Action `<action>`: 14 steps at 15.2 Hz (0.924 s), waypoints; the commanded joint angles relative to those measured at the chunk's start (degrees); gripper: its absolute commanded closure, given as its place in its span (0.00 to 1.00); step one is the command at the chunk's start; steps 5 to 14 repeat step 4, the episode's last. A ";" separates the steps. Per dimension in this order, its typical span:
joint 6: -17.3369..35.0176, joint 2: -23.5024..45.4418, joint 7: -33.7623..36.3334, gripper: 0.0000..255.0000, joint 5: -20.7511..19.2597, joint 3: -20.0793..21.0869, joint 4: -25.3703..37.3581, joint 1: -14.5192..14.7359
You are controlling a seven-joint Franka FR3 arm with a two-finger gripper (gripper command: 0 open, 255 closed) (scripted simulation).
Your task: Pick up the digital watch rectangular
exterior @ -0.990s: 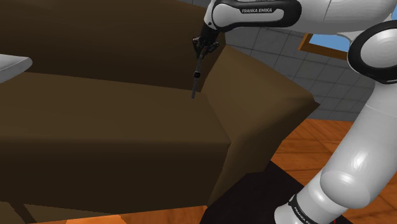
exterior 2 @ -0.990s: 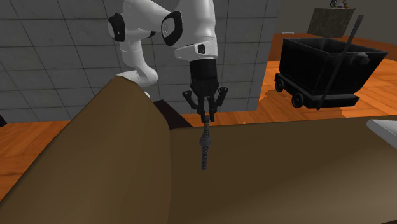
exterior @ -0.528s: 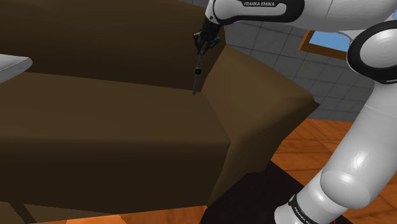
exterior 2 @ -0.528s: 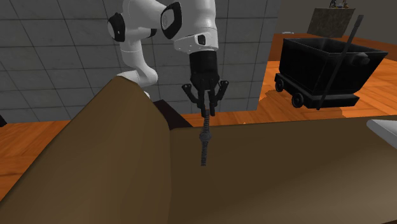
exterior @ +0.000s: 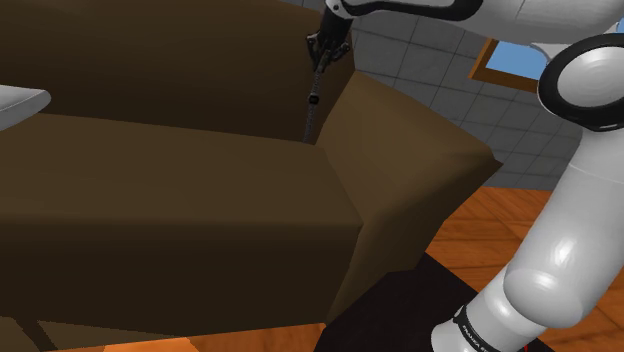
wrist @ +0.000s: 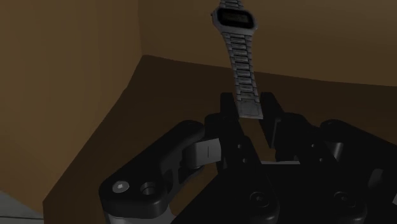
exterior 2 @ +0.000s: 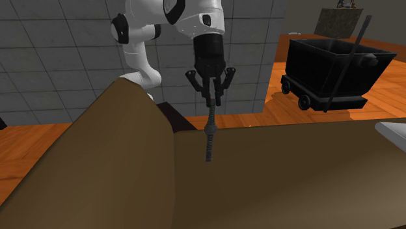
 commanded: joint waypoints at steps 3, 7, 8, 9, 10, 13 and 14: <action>-2.85 0.89 -0.48 1.00 -0.02 0.07 3.73 0.21; -2.85 0.90 -0.48 1.00 -0.02 0.07 3.74 0.21; -2.85 0.90 -0.48 1.00 -0.02 0.07 3.74 0.21; -2.85 0.90 -0.48 1.00 -0.02 0.07 3.74 0.21; -2.85 0.90 -0.48 1.00 -0.02 0.07 3.74 0.21; -2.85 0.90 -0.48 1.00 -0.02 0.07 3.74 0.21; -2.85 0.90 -0.48 1.00 -0.02 0.07 3.74 0.21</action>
